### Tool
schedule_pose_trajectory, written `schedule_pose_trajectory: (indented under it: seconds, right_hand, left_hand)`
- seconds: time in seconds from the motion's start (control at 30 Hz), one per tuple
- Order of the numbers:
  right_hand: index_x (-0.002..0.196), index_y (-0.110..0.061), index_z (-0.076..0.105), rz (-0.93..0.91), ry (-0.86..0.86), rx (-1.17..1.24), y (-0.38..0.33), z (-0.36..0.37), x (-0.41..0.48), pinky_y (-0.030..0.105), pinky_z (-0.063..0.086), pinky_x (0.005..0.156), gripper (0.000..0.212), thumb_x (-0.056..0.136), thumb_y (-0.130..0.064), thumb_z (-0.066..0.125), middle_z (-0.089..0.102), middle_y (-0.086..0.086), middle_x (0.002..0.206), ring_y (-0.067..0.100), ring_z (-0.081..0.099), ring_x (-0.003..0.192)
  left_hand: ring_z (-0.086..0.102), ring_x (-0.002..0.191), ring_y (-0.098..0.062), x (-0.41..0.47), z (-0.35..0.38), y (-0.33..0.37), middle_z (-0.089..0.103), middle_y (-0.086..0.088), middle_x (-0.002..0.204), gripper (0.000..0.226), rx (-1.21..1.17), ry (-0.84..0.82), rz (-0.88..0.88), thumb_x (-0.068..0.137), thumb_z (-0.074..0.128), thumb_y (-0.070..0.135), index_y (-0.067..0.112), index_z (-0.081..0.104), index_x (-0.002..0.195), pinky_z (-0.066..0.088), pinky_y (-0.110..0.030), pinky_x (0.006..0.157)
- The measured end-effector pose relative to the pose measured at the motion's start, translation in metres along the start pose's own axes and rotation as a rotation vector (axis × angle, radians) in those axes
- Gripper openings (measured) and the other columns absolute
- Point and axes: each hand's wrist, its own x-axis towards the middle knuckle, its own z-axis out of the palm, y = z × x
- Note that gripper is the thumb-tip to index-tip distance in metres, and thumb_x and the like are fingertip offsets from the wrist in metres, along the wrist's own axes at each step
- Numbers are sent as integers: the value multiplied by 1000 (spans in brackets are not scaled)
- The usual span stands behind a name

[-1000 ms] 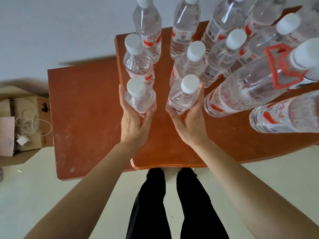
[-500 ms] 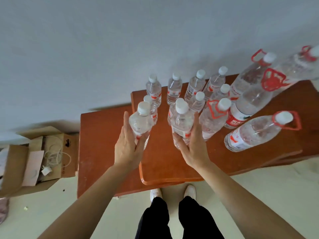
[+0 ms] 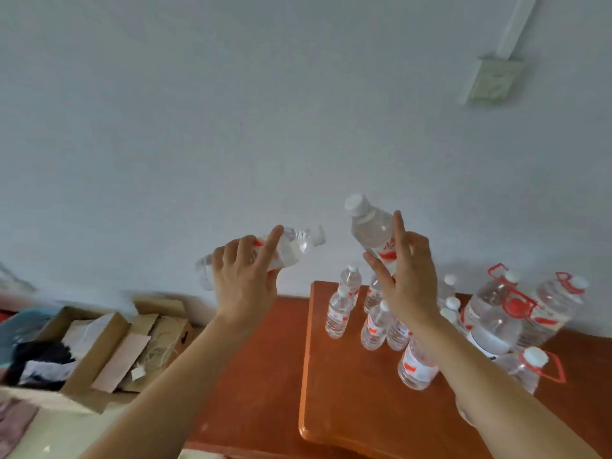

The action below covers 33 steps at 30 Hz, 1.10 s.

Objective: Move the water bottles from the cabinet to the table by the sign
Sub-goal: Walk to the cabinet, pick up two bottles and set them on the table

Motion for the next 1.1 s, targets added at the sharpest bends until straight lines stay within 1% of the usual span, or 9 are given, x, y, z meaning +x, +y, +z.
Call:
schedule_pose_trajectory:
  seconds: [0.13, 0.27, 0.33, 0.4, 0.5, 0.6, 0.77, 0.93, 1.1]
  right_hand:
    - [162, -37, 10, -164, -53, 107, -57, 27, -9, 53, 53, 92, 87, 95, -42, 66, 53, 18, 126, 31, 51, 118]
    - [161, -35, 19, -302, -173, 337, -139, 65, -59, 54, 53, 93, 85, 94, -30, 73, 51, 16, 128, 30, 49, 120]
    - [159, -32, 27, -389, -217, 457, -193, 82, -94, 54, 53, 93, 84, 91, -24, 76, 52, 14, 126, 31, 51, 116]
    - [159, -37, 26, -491, -313, 535, -249, 93, -131, 54, 52, 95, 90, 88, -20, 79, 52, 11, 126, 30, 52, 116]
    - [159, -47, 14, -615, -479, 672, -339, 93, -190, 55, 49, 96, 104, 85, -17, 81, 55, 15, 125, 35, 53, 115]
    - [158, -40, 23, -799, -544, 807, -433, 68, -255, 54, 50, 94, 93, 87, -22, 80, 53, 16, 121, 36, 55, 109]
    - [158, -36, 29, -1045, -524, 962, -587, 20, -356, 52, 47, 96, 86, 88, -21, 78, 52, 16, 123, 35, 52, 111]
    - [156, -31, 34, -1314, -398, 1163, -746, -31, -464, 49, 44, 98, 83, 87, -19, 79, 52, 17, 127, 34, 51, 111]
    - [154, -32, 34, -1459, -381, 1329, -877, -85, -577, 52, 48, 99, 92, 79, -16, 86, 54, 17, 128, 33, 48, 115]
  left_hand:
    - [52, 98, -36, -57, -72, -38, 58, -11, 109, 80, 228, 36, -103, 73, 79, 6, 27, 52, 145, 41, -53, 89]
    - [50, 95, -35, -156, -165, -57, 59, -13, 106, 68, 438, -46, -300, 79, 67, 22, 28, 48, 144, 45, -57, 90]
    - [47, 96, -35, -211, -221, -66, 59, -14, 107, 77, 584, -88, -399, 73, 80, 17, 27, 51, 143, 46, -57, 88]
    - [45, 97, -36, -262, -277, -74, 58, -15, 109, 86, 723, -110, -491, 65, 90, 13, 26, 53, 143, 45, -56, 87]
    - [46, 98, -39, -333, -369, -72, 59, -18, 109, 84, 898, -86, -639, 66, 90, 9, 23, 55, 141, 44, -57, 89]
    - [52, 97, -42, -402, -454, -59, 60, -19, 109, 79, 1050, -15, -786, 67, 88, 5, 22, 58, 138, 40, -59, 92]
    - [53, 94, -42, -517, -576, -43, 59, -18, 108, 73, 1221, 44, -971, 71, 85, 7, 20, 60, 138, 39, -58, 90]
    - [51, 94, -42, -634, -703, -38, 59, -20, 107, 78, 1391, 97, -1098, 71, 85, 5, 19, 55, 142, 40, -58, 86]
    - [50, 94, -42, -718, -814, -31, 56, -24, 108, 84, 1540, 131, -1255, 72, 86, 8, 21, 47, 145, 40, -58, 87]
